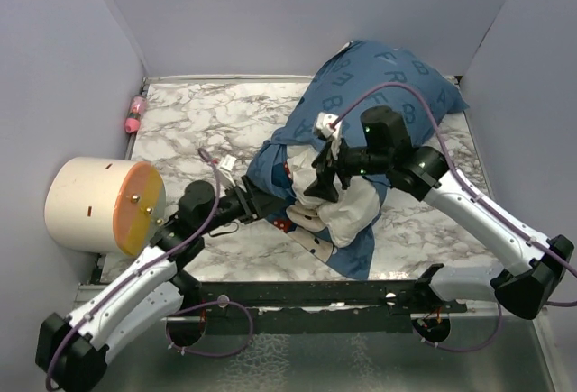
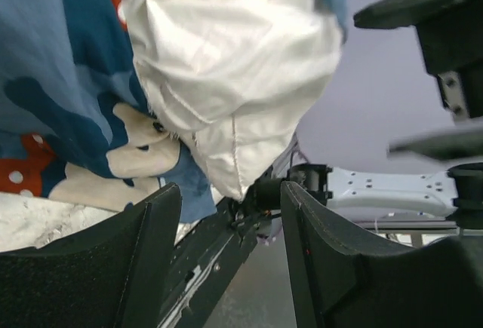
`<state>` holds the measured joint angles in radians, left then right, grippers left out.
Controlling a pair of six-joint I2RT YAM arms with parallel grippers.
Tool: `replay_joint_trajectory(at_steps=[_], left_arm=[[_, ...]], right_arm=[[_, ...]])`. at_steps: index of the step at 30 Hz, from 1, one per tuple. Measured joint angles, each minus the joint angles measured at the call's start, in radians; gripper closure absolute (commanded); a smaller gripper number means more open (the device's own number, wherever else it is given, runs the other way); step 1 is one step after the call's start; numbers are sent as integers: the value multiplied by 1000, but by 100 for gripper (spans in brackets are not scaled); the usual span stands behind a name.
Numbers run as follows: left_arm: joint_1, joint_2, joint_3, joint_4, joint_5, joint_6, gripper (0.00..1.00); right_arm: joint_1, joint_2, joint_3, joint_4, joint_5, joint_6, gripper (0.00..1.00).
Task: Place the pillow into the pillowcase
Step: Stuff the pillow into the pillowcase.
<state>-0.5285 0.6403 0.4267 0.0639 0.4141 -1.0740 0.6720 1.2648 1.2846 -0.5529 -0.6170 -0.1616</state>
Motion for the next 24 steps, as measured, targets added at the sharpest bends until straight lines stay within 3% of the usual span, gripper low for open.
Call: replay_joint_trajectory(at_steps=[5,11,12,14,16,20,24], left_arm=[[-183,182,14,35,-132,6,42],[-206,216,-97,190,-230,-35,42],[-214,231,-110,210,-247,-43,42],[-232,259,-116,237,-267,-49,42],[-249,295,-114,278,-283,-51,42],[-265,369,-113,348,-311,-63,41],[-272,451,-105,401,-357,-69,41]], right_arm=[[158,11,-34,-119,242,-19,17],[171,138,-76,-146,627,-1,20],[174,161,-91,-135,677,2,29],[176,187,-108,-113,736,4,66],[179,214,-116,-82,783,4,85],[178,238,-115,-20,818,13,99],[176,237,-115,28,806,23,99]])
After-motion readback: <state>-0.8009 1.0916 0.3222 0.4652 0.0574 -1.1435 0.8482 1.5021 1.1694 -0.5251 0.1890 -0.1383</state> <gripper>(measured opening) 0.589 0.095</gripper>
